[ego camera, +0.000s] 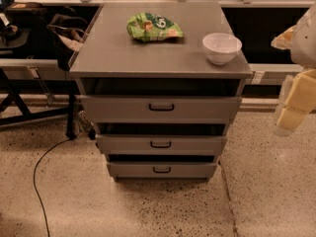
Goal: Open middle drawer
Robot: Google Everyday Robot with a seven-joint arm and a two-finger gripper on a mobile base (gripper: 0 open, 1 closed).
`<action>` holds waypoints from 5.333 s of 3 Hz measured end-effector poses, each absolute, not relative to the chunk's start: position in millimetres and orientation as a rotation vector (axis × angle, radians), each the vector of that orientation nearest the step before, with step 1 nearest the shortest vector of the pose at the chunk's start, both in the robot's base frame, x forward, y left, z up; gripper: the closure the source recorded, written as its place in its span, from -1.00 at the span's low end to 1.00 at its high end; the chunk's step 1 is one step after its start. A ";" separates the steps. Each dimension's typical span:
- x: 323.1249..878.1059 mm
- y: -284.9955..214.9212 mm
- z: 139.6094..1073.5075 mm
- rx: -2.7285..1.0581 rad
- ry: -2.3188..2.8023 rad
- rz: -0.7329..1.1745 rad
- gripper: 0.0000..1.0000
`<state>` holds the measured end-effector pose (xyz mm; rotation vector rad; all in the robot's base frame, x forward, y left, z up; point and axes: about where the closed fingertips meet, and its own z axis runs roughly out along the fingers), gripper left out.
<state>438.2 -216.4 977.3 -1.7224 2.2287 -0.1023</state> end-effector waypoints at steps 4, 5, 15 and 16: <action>437.2 -239.5 873.5 -1.451 2.197 0.069 -1.00; 449.4 -239.3 832.1 -1.482 2.163 0.162 -1.00; 515.7 -224.8 656.2 -1.111 2.037 0.389 1.00; 539.4 -228.7 630.8 -1.065 1.963 0.406 1.00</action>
Offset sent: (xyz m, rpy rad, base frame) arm 0.0027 -0.0225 -0.0822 0.2074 -0.0270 -0.1281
